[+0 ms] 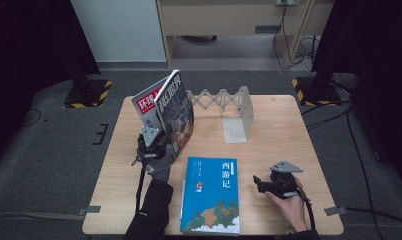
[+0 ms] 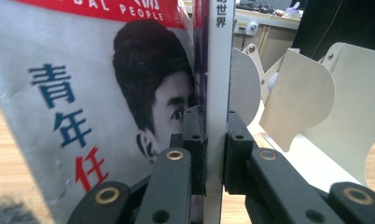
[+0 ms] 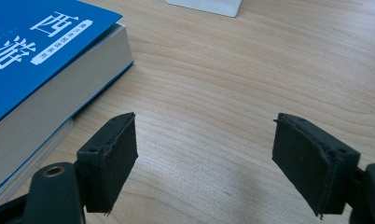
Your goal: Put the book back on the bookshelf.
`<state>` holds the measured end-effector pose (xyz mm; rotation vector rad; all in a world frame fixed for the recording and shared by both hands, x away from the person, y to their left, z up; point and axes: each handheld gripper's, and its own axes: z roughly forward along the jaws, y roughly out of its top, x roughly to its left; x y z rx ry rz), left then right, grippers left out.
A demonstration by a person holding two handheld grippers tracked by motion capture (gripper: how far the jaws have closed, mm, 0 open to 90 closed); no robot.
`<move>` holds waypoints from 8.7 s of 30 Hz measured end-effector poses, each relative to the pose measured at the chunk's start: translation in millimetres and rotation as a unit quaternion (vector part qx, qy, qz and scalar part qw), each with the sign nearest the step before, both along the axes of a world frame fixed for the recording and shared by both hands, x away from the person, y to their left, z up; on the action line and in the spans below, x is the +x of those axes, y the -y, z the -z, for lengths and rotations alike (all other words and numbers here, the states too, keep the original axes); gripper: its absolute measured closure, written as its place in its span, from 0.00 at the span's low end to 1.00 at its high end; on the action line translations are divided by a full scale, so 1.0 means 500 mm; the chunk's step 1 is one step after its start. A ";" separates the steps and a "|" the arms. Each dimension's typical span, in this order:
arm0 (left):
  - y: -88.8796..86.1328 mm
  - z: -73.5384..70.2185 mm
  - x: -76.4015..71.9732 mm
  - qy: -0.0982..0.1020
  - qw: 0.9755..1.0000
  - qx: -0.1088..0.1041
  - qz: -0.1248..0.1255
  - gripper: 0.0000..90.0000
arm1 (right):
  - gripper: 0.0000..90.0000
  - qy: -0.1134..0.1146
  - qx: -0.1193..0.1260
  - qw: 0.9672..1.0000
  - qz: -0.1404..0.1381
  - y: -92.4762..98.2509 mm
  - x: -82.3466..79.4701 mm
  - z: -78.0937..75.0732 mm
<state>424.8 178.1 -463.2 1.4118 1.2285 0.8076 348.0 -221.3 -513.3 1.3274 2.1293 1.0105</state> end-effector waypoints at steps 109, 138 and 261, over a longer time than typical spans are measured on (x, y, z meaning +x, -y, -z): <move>-0.113 -0.108 0.026 -0.040 0.999 0.021 -0.015 0.82 | 0.24 -0.003 0.001 1.000 -0.008 -0.009 -0.001 -0.001; -0.178 -0.125 -0.076 -0.013 1.000 0.020 0.007 0.40 | 0.18 0.001 0.005 1.000 0.022 0.020 0.002 -0.003; -0.008 0.120 -0.162 -0.217 0.945 -0.031 0.242 0.28 | 0.25 -0.080 0.117 0.981 -0.135 -0.184 -0.039 -0.003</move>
